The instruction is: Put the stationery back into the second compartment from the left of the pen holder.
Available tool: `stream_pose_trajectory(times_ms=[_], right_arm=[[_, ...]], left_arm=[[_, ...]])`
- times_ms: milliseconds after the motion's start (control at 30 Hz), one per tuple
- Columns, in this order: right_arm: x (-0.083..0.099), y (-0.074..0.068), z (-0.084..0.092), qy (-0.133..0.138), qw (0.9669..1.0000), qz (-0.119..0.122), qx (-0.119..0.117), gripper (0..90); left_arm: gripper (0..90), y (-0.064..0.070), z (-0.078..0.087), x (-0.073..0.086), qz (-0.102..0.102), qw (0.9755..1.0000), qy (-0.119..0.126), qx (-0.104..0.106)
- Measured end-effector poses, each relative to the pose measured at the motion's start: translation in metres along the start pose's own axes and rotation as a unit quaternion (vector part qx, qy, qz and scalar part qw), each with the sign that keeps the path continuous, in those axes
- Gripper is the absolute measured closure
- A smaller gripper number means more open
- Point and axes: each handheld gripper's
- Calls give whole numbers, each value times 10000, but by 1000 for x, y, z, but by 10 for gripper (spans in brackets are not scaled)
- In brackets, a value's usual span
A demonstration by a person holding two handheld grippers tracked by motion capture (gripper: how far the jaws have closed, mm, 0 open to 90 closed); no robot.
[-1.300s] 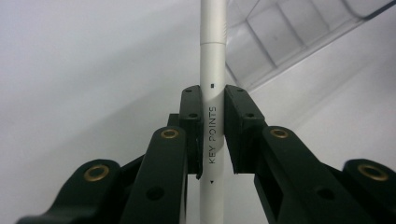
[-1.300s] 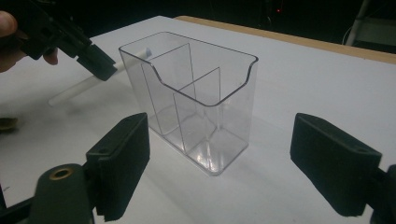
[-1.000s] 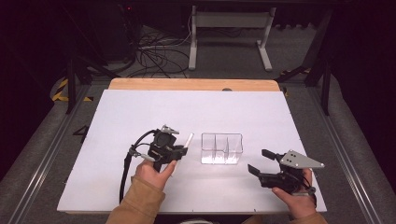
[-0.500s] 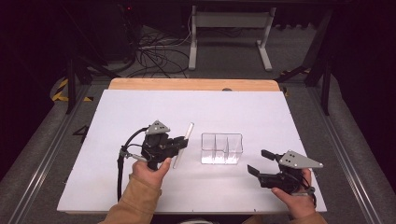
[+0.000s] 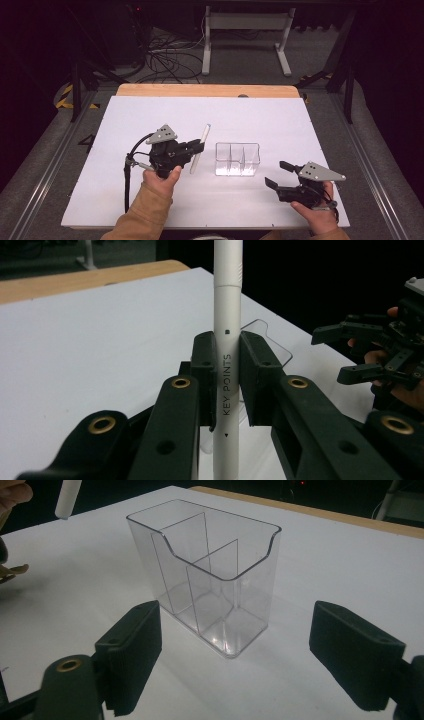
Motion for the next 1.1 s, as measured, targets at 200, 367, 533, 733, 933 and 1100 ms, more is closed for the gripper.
stream_pose_trajectory(times_ms=[200, 367, 533, 733, 933, 1100], right_arm=[[0, -1, 0, -9, 10000, 1, -2, 215], [1, -1, 0, 1, 10000, 6, 1, 215], [0, -1, 0, -2, 10000, 12, 6, 215], [1, -1, 1, -5, 10000, 14, 7, 215], [2, 0, 2, 0, 10000, 13, 13, 215], [3, 0, 3, -12, 10000, 6, 25, 215]], left_arm=[[788, 1, -2, -4, -158, 9998, 124, 85], [788, 3, -6, -10, -279, 9993, 155, 202], [788, 6, -11, -17, -391, 9984, 229, 330], [788, 9, -21, -28, -529, 9967, 345, 513], [788, 14, -38, -35, -601, 9947, 439, 708], [788, 16, -55, -37, -620, 9928, 568, 852]])
Point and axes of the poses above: each handheld gripper's, and its own axes: z roughly backward along the jaws, x roughly out of its underside, y roughly to its right, and after that the axes turned 2 degrees about z, right-handed
